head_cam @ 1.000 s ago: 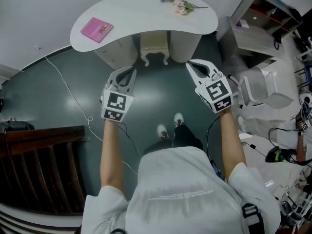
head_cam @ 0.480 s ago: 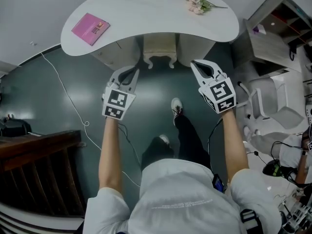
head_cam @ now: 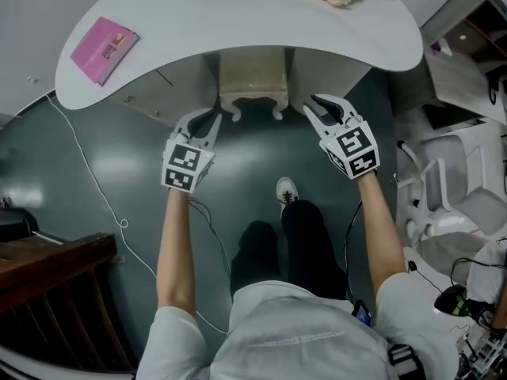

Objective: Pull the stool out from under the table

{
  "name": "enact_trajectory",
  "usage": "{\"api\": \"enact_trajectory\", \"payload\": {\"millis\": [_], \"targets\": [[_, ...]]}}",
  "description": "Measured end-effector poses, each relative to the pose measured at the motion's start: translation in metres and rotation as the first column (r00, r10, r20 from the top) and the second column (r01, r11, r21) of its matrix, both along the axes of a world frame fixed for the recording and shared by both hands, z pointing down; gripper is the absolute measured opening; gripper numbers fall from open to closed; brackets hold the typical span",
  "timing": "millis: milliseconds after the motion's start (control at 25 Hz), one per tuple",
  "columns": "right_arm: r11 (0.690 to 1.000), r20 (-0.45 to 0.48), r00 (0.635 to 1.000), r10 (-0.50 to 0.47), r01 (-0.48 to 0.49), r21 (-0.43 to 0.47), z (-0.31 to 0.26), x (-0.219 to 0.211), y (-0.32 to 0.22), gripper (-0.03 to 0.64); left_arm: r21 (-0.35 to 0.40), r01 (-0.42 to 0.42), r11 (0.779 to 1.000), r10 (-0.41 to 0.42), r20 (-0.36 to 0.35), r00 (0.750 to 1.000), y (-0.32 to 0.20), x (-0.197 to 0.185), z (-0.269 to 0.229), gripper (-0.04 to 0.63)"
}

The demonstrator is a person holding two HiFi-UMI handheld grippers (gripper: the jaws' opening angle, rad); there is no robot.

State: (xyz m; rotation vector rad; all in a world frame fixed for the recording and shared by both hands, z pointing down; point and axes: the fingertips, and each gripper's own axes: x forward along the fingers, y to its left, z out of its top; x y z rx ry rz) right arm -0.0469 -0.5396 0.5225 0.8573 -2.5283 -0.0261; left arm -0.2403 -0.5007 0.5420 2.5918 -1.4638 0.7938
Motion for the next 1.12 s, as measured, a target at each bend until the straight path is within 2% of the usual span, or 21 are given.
{"api": "enact_trajectory", "payload": {"millis": [120,160,200,240,360,520,880,1120], "targets": [[1.0,-0.001,1.0,-0.013,0.013,-0.024,0.059,-0.007,-0.021,0.161,-0.002,0.035,0.999,-0.035,-0.04,0.999,-0.023,-0.012,0.051,0.014],[1.0,0.003,1.0,-0.011,0.011,-0.026,0.079,-0.008,-0.027,0.179,-0.011,0.041,0.999,-0.042,-0.05,0.998,-0.028,-0.015,0.072,0.038],[1.0,0.009,1.0,-0.007,0.008,-0.028,0.099,-0.008,-0.034,0.192,-0.022,0.043,0.999,-0.044,-0.058,0.997,-0.034,-0.018,0.093,0.134],[1.0,0.017,1.0,-0.002,0.003,-0.03,0.118,-0.008,-0.041,0.203,-0.029,0.042,0.999,-0.044,-0.063,0.997,-0.039,-0.02,0.113,0.167],[0.999,0.03,1.0,0.008,-0.007,-0.041,0.172,-0.008,-0.06,0.227,-0.033,0.036,0.999,-0.038,-0.058,0.998,-0.054,-0.026,0.169,0.176],[0.999,0.028,1.0,0.007,-0.006,-0.043,0.23,-0.012,-0.076,0.25,-0.047,0.072,0.996,-0.076,-0.068,0.995,-0.069,-0.041,0.233,0.21],[0.996,-0.04,0.999,-0.007,0.004,-0.088,0.314,-0.024,-0.108,0.279,-0.107,0.124,0.987,-0.134,-0.089,0.987,-0.116,-0.06,0.317,0.284],[0.995,-0.054,0.999,0.007,-0.013,-0.102,0.339,-0.039,-0.139,0.295,-0.184,0.108,0.977,-0.131,-0.118,0.984,-0.148,-0.062,0.351,0.31]]}}
